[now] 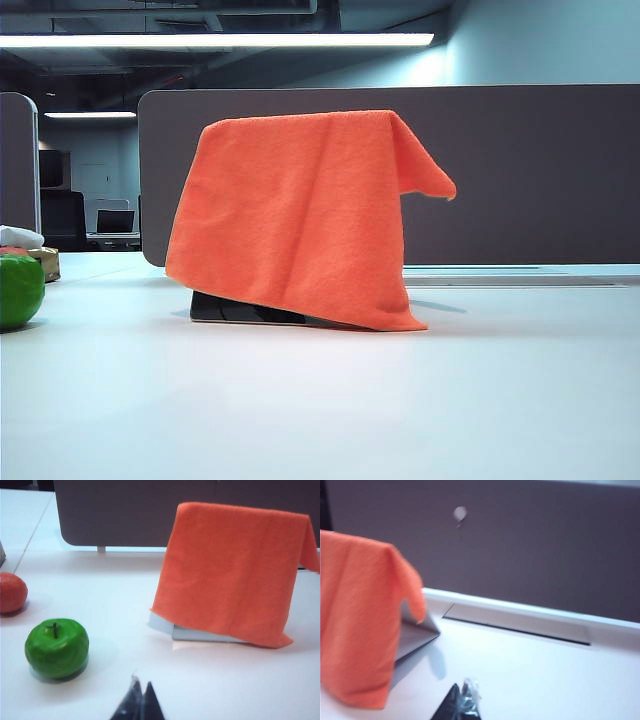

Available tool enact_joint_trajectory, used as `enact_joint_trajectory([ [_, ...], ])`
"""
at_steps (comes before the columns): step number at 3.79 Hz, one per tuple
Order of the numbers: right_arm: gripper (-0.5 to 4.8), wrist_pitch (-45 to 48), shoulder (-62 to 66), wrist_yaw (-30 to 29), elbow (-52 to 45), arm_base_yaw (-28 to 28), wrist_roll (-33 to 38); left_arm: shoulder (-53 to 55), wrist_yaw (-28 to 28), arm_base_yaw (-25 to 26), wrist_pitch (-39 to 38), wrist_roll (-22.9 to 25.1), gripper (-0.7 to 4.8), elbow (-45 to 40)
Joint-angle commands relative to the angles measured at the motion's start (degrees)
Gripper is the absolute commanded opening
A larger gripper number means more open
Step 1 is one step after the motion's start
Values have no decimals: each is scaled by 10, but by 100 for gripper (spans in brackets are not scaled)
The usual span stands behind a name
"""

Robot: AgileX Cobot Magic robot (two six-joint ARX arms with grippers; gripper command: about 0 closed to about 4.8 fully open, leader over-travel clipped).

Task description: Pick up the cloth from the table and use it to cover the mirror.

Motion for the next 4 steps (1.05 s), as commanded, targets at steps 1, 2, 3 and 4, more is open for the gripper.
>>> enact_joint_trajectory([
  [1, -4, 126, -26, 26, -100, -52, 27, 0, -3, 0, 80, -17, -6, -100],
  [2, -4, 121, -26, 33, -100, -52, 27, 0, -7, 0, 121, -14, -6, -117],
  [3, -4, 121, -26, 33, -100, -76, 27, 0, -67, 0, 258, 33, -6, -203],
  [4, -4, 121, -26, -27, -100, -135, 28, 0, -71, 0, 254, 43, -6, -203],
])
